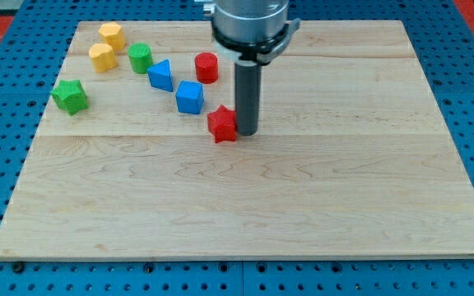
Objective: Push the red star to the right side of the green star
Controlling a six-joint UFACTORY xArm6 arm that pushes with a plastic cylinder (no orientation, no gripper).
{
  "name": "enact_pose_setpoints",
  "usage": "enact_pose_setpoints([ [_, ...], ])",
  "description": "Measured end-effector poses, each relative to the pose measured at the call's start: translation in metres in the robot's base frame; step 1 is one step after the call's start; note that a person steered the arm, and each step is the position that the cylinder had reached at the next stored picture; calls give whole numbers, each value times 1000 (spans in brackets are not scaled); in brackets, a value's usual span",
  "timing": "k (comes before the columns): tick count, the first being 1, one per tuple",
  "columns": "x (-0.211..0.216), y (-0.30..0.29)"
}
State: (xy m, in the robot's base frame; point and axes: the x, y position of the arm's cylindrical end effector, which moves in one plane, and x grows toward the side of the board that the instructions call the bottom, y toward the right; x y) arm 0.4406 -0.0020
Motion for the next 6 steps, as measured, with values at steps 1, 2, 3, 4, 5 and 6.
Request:
enact_pose_setpoints([
  [1, 2, -49],
  [2, 2, -92],
  [3, 2, -101],
  [4, -8, -42],
  [5, -19, 5],
  [6, -12, -28],
])
